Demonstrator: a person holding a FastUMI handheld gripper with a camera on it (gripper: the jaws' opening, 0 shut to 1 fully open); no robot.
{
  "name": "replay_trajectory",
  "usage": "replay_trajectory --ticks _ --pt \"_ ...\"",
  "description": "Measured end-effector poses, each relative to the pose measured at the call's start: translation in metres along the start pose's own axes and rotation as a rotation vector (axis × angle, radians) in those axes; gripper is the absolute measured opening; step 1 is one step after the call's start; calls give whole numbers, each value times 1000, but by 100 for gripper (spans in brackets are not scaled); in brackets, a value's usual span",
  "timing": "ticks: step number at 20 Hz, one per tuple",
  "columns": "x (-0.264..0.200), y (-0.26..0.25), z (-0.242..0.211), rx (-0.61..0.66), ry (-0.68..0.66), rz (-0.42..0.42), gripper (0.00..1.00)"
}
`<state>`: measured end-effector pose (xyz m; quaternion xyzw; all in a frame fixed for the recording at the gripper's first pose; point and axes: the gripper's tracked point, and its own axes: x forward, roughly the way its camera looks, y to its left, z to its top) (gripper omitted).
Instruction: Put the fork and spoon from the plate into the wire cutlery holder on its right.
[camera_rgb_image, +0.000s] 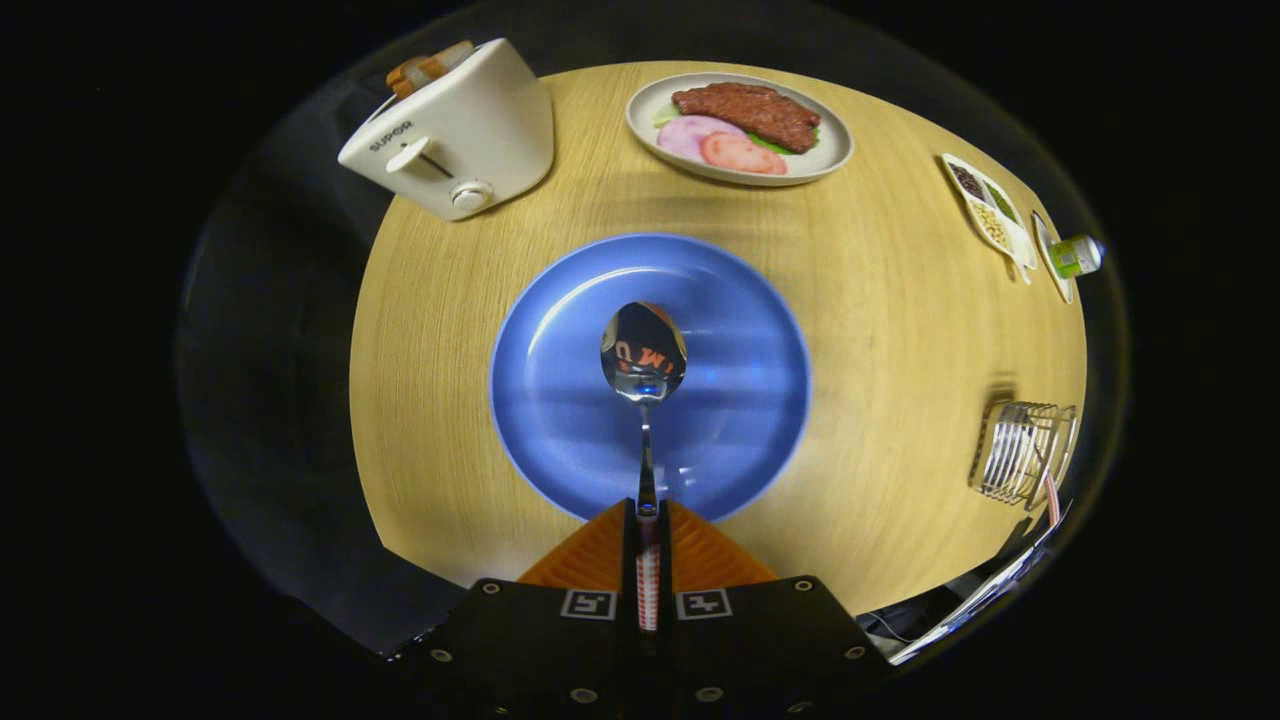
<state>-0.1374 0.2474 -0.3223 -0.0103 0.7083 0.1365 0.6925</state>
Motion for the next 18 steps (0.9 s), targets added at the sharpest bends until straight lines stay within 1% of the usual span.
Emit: replay_trajectory --ticks 3,7,10,14,18 --pt "-31 -59 -2 -5 -34 -51 7" --pt "-68 -137 -9 35 -62 -104 7" --pt "-85 -188 -18 57 -68 -139 7" --pt "-92 -235 -32 83 -30 -164 7" --pt "-90 -264 -49 76 55 -170 7"
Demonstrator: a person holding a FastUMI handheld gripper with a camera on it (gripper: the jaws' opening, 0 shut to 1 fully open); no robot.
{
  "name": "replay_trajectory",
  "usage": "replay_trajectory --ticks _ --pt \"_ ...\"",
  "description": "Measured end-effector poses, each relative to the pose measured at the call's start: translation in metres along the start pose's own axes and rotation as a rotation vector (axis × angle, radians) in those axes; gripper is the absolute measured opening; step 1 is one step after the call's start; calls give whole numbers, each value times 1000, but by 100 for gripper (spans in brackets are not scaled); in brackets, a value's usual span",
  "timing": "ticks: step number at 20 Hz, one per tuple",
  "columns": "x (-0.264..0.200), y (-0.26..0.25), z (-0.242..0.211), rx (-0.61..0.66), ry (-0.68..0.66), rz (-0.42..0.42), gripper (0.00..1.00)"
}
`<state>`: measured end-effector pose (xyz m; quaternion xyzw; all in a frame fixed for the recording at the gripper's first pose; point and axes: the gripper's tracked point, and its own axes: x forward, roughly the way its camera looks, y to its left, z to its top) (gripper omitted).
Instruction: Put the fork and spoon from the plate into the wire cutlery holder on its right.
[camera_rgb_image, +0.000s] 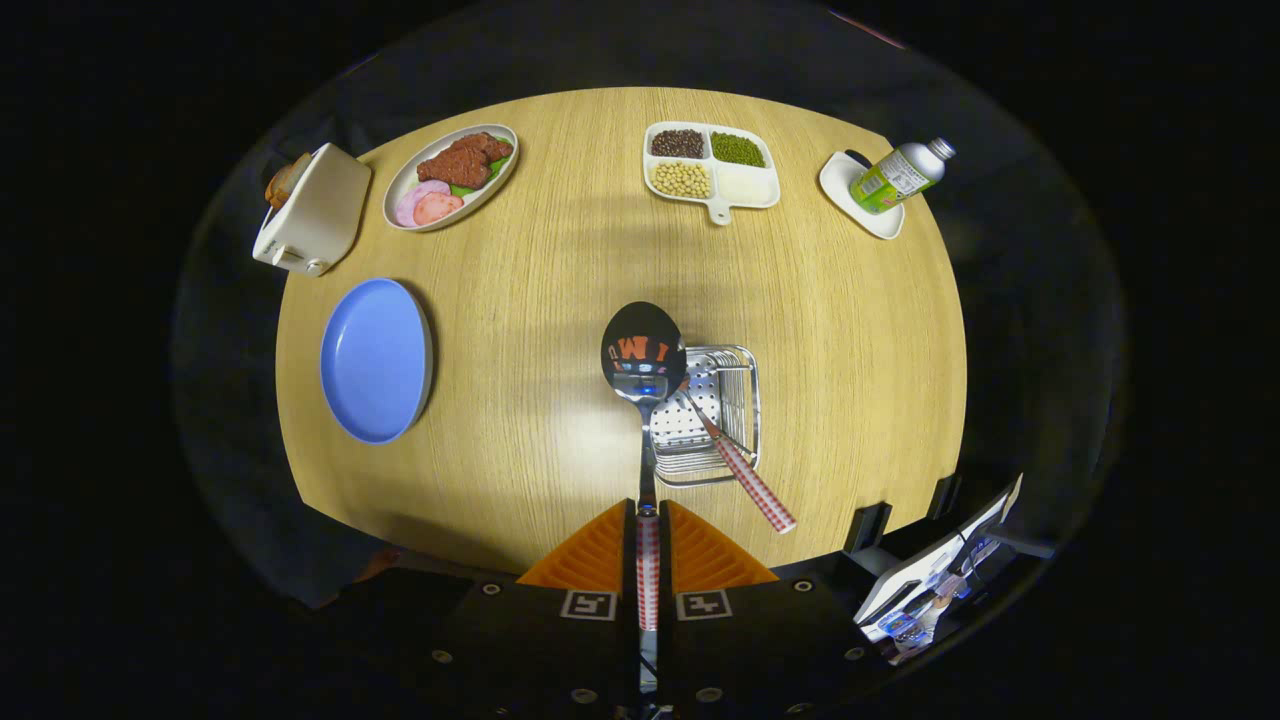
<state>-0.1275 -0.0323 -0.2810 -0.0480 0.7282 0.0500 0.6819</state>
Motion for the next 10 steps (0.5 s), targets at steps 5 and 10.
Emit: replay_trajectory --ticks 5,10 --pt "12 -21 -18 -72 99 -10 7" --pt "21 -33 -22 -183 188 -51 7"
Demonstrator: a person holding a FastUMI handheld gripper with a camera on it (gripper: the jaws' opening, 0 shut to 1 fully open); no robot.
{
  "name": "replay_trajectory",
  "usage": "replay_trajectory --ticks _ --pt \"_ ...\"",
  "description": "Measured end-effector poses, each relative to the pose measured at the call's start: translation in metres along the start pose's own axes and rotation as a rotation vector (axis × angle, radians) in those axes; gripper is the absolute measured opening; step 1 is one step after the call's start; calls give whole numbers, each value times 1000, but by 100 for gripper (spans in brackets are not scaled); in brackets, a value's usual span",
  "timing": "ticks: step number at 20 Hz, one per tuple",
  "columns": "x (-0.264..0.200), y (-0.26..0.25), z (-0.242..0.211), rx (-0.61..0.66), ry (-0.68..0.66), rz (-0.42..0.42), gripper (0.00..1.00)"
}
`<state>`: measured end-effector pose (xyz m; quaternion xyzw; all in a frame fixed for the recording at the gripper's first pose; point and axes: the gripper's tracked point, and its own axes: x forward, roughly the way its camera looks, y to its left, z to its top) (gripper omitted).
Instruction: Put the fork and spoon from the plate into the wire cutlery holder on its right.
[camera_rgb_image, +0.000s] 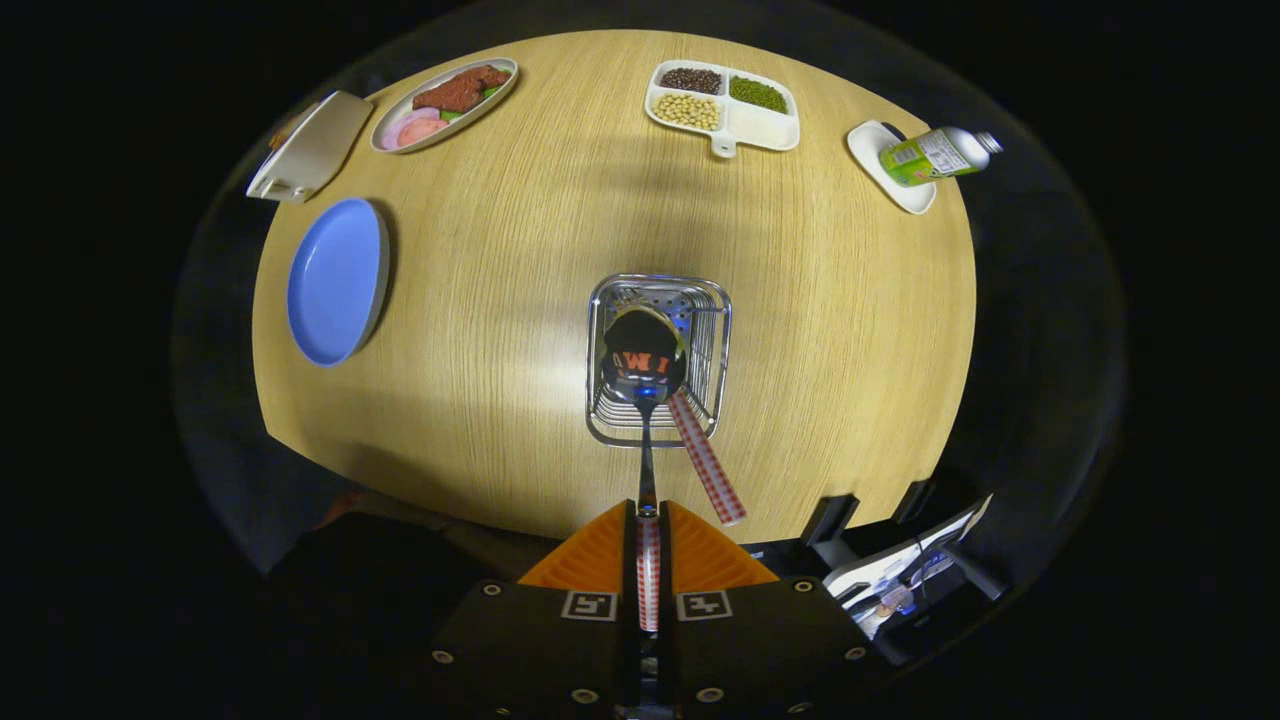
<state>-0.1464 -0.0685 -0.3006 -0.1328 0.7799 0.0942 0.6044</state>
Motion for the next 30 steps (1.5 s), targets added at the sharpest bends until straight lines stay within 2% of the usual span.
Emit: replay_trajectory --ticks 7,11,13,18,22,24,27,30 --pt "10 -18 13 -245 135 -135 7" --pt "11 -15 20 -356 219 -140 7" --pt "11 -15 26 -371 246 -151 7" --pt "8 -6 34 -326 254 -97 11" --pt "0 -1 41 -255 178 -51 16" --pt "-7 0 46 -215 116 -18 16" --pt "-26 1 53 -134 -13 27 22" --pt "-51 2 71 -33 -196 75 35"
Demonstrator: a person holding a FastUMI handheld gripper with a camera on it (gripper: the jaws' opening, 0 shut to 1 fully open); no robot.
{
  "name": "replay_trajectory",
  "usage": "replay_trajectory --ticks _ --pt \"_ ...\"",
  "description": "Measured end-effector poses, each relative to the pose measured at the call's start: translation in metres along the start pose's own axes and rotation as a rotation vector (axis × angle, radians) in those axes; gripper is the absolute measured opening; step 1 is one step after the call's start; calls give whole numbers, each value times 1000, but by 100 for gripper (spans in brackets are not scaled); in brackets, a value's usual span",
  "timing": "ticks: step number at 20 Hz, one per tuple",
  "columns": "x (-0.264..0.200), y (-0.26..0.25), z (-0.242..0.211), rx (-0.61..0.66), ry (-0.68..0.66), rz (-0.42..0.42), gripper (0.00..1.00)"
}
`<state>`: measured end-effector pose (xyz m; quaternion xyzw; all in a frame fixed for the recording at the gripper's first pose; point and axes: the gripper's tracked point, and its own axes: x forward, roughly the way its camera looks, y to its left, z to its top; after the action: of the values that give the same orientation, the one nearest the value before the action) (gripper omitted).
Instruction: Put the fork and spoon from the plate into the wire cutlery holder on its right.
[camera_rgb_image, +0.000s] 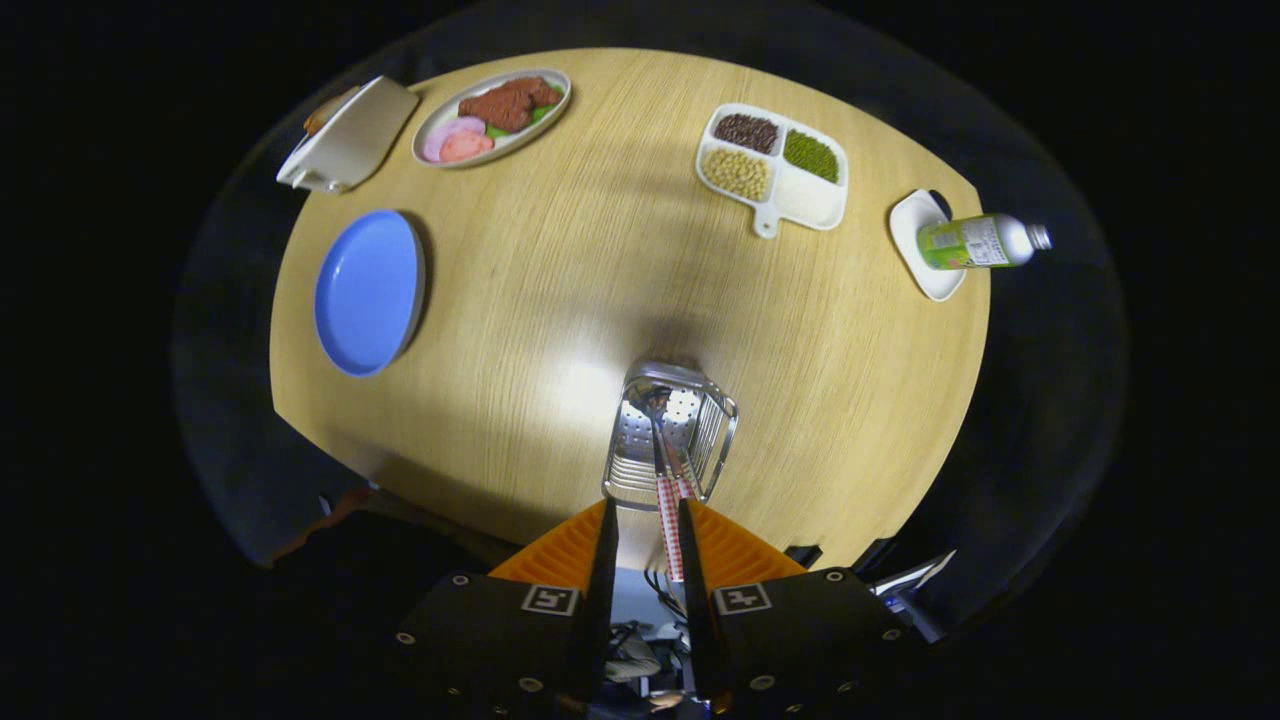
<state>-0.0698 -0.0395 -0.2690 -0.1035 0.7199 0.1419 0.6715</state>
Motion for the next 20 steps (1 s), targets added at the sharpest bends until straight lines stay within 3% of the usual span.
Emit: replay_trajectory --ticks 3,5,7,12,16,20 --pt "-32 5 29 89 -226 58 55" --pt "-61 0 34 129 -358 42 69" --pt "-93 -9 46 141 -507 25 76" --pt "-182 -44 65 124 -897 -59 88" --pt "-243 -67 64 118 -1150 -138 90" --pt "-286 -76 54 155 -1364 -144 91"
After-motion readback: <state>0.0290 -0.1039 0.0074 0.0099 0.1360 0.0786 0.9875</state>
